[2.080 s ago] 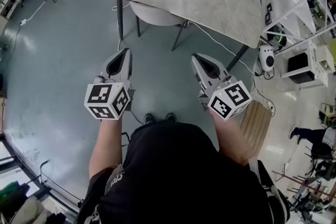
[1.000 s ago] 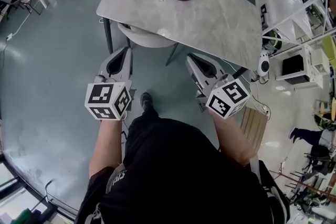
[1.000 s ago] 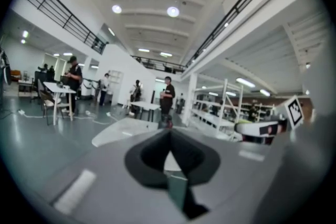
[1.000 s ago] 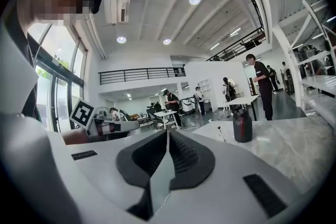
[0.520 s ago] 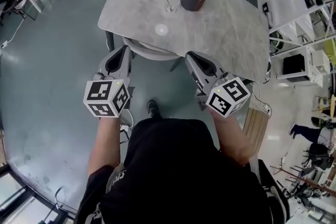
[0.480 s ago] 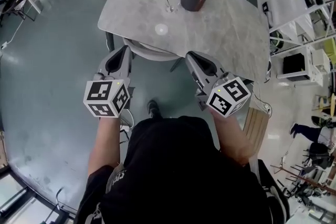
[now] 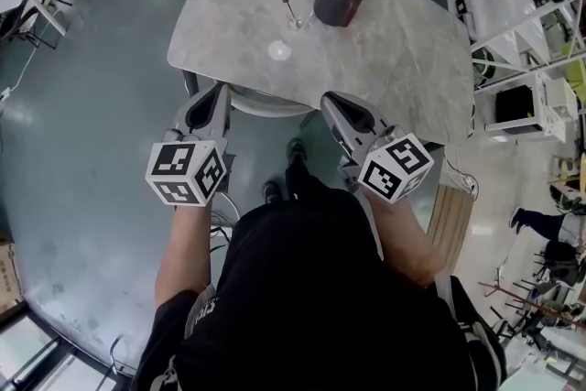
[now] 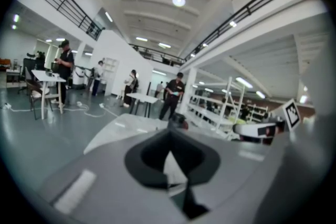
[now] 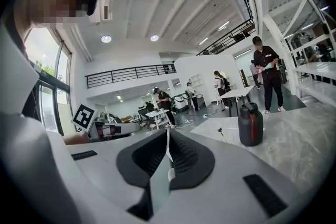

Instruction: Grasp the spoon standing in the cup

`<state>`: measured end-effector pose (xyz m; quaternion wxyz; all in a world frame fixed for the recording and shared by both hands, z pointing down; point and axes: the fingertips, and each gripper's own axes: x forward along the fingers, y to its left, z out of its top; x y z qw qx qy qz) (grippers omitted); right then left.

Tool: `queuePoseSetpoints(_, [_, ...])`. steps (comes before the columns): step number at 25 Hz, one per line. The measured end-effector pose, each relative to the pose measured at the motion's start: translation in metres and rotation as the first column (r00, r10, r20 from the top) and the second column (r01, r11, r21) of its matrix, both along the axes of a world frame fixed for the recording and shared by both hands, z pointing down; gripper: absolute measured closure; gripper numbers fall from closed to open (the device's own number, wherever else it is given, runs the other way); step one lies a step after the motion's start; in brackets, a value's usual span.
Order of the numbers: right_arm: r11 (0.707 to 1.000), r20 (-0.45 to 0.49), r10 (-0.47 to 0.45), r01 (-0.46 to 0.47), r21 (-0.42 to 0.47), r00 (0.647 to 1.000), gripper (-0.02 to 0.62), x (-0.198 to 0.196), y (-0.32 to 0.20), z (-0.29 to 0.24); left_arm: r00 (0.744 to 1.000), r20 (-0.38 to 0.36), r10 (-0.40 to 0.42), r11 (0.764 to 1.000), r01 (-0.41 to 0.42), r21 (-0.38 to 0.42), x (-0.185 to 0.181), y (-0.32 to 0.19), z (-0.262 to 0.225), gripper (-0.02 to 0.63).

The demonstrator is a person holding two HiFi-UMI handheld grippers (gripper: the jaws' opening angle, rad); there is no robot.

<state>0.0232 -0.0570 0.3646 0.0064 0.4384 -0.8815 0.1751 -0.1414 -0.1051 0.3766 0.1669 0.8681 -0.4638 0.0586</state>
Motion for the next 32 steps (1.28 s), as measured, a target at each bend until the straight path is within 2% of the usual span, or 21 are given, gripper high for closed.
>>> queuePoseSetpoints(4, [1.000,0.016,-0.007,0.007,-0.001,1.000,0.588,0.008,-0.021,0.002,1.000,0.009,0.005,1.000,-0.005,-0.005,0.009,-0.014,0.002,0.598])
queuePoseSetpoints(10, [0.999,0.041,-0.032,0.032,0.001,0.999,0.588,0.014,-0.075,0.004,1.000,0.024,0.006,1.000,-0.005,-0.021,0.022,-0.062,0.002,0.598])
queuePoseSetpoints(14, [0.999,0.048,-0.037,0.037,-0.008,0.998,0.588,0.034,-0.114,0.008,0.999,0.031,0.013,1.000,-0.013,-0.019,0.048,-0.101,-0.002,0.598])
queuePoseSetpoints(18, [0.998,0.055,-0.044,0.046,-0.032,0.997,0.588,0.051,-0.153,0.018,0.999,0.035,0.016,1.000,-0.015,-0.016,0.069,-0.141,-0.003,0.597])
queuePoseSetpoints(22, [0.995,0.069,-0.068,0.072,-0.066,0.995,0.588,0.054,-0.183,0.031,0.998,0.051,0.027,0.999,-0.024,-0.046,0.084,-0.174,0.007,0.597])
queuePoseSetpoints(27, [0.988,0.070,-0.101,0.109,-0.113,0.992,0.588,0.064,-0.207,0.053,0.997,0.065,0.032,0.997,-0.027,-0.072,0.111,-0.207,0.023,0.594])
queuePoseSetpoints(32, [0.982,0.046,-0.097,0.103,-0.159,0.994,0.588,0.065,-0.223,0.065,0.997,0.047,0.057,0.993,-0.052,-0.107,0.124,-0.229,0.034,0.591])
